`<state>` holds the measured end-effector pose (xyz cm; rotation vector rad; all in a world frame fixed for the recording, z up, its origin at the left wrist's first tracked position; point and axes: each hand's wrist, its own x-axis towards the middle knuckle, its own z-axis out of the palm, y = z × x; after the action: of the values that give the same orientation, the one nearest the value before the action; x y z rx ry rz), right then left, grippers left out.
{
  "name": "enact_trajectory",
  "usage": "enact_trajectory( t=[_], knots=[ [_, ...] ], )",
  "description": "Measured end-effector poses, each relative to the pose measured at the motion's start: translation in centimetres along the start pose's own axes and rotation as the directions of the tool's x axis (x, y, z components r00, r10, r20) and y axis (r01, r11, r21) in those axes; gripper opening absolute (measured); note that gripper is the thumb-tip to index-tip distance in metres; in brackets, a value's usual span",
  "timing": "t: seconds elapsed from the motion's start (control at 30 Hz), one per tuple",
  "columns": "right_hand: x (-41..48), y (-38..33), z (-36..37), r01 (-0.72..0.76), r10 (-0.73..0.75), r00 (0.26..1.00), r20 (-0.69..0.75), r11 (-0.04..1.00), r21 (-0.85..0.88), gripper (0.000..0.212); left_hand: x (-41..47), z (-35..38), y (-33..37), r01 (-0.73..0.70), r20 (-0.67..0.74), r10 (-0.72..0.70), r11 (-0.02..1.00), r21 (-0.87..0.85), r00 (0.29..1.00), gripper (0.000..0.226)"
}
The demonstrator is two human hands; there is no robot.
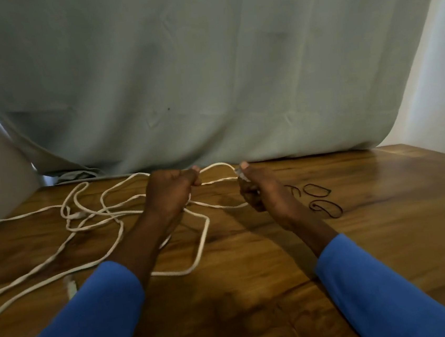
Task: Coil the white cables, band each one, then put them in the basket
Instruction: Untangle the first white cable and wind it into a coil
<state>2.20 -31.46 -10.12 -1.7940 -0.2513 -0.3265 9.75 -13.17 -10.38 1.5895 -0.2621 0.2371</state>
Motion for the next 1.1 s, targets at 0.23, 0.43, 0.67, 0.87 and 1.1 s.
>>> enact_trajectory(
  t=[0.23, 0.43, 0.67, 0.87, 1.1],
  knots=[
    [-0.1, 1.6, 1.4, 0.058, -0.103, 0.992, -0.076, 0.892, -0.448, 0.044, -3.0, 2.4, -0.3, -0.160, 0.067, 0.162, 0.987, -0.033, 0.985, 0.034],
    [-0.4, 1.3, 2.1, 0.044, -0.086, 0.992, -0.095, 0.924, -0.379, 0.066, -4.5, 3.0, -0.4, -0.187, 0.277, 0.183, 0.982, -0.014, 0.943, 0.044],
    [0.2, 2.1, 2.1, -0.042, 0.014, 0.991, -0.132, 0.975, -0.217, 0.072, -4.9, 4.3, -0.9, -0.407, 0.223, 0.364, 0.891, 0.200, 0.905, 0.030],
    [0.3, 2.0, 2.6, -0.079, 0.070, 0.993, -0.094, 0.992, -0.099, 0.071, -4.9, 3.3, -0.3, -0.567, 0.163, 0.545, 0.757, 0.325, 0.822, 0.030],
    [0.6, 1.9, 2.3, -0.149, 0.162, 0.984, -0.078, 0.977, 0.151, 0.073, -4.7, 3.1, -0.3, -0.594, 0.341, 0.492, 0.723, 0.353, 0.801, 0.030]
  ],
)
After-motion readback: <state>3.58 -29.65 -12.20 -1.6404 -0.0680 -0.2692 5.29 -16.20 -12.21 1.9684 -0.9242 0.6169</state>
